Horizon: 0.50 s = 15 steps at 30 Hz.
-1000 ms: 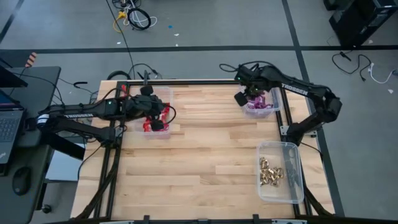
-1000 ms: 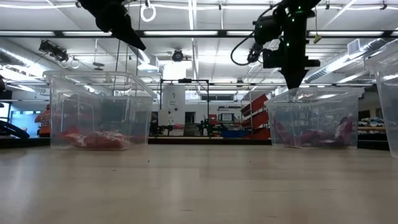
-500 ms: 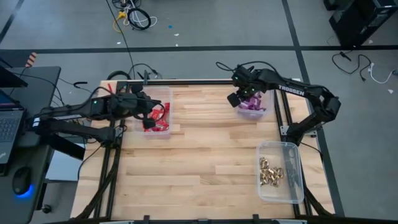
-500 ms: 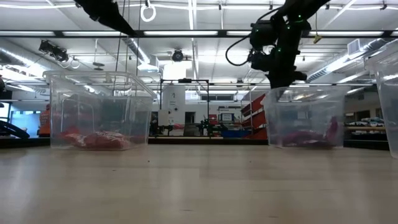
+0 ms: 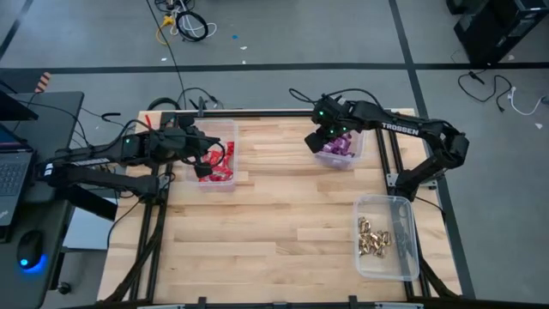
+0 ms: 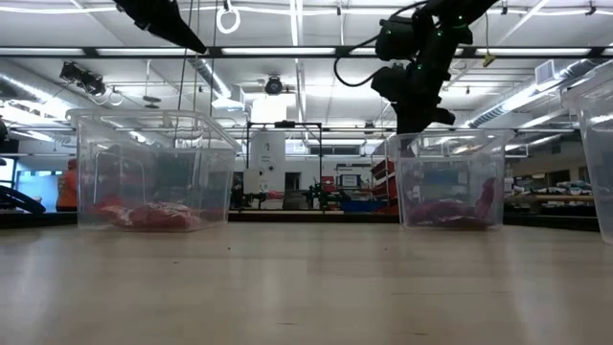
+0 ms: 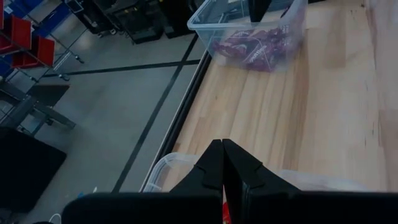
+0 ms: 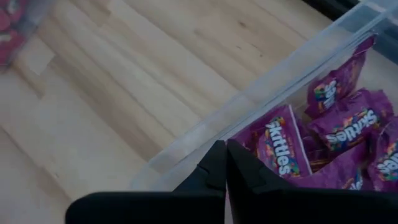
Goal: Sort candy
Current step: Move the transparent bin into the top center
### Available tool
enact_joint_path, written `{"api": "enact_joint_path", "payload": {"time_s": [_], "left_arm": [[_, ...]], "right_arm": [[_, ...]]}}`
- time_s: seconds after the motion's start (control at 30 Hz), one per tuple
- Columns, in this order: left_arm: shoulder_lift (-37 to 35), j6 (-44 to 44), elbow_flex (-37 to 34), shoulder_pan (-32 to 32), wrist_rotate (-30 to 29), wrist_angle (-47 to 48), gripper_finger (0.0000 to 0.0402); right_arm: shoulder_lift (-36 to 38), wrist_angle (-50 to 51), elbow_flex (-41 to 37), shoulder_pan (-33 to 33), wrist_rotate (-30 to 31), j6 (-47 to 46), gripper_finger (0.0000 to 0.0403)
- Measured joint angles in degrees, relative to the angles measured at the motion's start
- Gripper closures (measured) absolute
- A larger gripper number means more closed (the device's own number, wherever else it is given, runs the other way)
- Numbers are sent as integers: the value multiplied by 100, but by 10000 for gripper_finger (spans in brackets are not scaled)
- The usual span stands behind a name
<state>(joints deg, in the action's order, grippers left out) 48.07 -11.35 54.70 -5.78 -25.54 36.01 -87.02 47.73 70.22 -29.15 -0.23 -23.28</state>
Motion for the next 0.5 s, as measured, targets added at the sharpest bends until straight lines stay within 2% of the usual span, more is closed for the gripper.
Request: {"api": "enact_joint_path", "payload": {"time_s": [0.5], "left_arm": [[0, 2, 0, 0, 9, 42, 401]], "right_arm": [[-4, -18, 0, 968, -155, -335, 403]]}}
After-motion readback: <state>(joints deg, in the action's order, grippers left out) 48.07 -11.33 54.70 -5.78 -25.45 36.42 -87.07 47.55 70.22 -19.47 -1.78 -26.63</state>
